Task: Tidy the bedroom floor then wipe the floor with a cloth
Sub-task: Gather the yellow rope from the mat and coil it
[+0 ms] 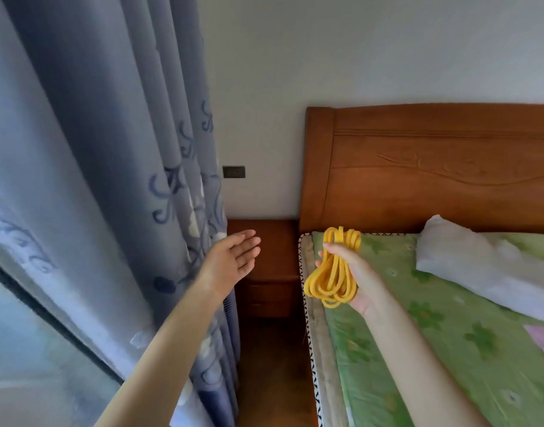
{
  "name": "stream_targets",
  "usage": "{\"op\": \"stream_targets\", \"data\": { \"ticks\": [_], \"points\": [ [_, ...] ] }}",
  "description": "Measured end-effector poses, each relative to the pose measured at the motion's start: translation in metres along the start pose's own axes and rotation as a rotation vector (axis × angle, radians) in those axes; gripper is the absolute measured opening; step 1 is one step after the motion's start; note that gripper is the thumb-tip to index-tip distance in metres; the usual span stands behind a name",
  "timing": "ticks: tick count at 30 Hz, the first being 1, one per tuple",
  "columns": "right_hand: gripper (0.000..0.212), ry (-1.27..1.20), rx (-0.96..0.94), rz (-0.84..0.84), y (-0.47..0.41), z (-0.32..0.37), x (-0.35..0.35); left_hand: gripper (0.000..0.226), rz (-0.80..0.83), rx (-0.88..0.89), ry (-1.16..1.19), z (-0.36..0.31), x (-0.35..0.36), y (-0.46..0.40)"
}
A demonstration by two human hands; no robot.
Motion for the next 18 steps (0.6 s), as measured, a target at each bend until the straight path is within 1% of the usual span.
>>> {"op": "stream_targets", "data": {
  "ticks": [6,12,15,16,18],
  "points": [
    [0.017,-0.044,0.043,0.044,-0.073,0.017,-0.013,0.021,-0.049,0.021,0.038,-0.021,-0.001,-0.068],
    [0.021,-0.088,0.055,0.047,-0.156,0.036,-0.023,0.022,-0.074,0.004,0.046,-0.051,-0.023,-0.156],
    [0.033,-0.094,0.062,0.035,-0.204,0.047,-0.021,0.020,-0.081,0.020,0.046,-0.069,-0.042,-0.200],
    [0.031,-0.092,0.062,0.024,-0.222,0.052,-0.018,0.020,-0.085,0.021,0.048,-0.076,-0.050,-0.215],
    [0.020,-0.075,0.067,0.002,-0.257,0.061,-0.010,0.020,-0.090,0.017,0.042,-0.091,-0.064,-0.241]
  ]
}}
Point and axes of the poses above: each hand's wrist, its own y-axis away from the middle knuckle, its own x-axis out of the palm, z = x × y, the point moved 1 cm from there along -y, towards the middle knuckle, and after that the axes turned 14 degrees about z, right-handed, at the moved point
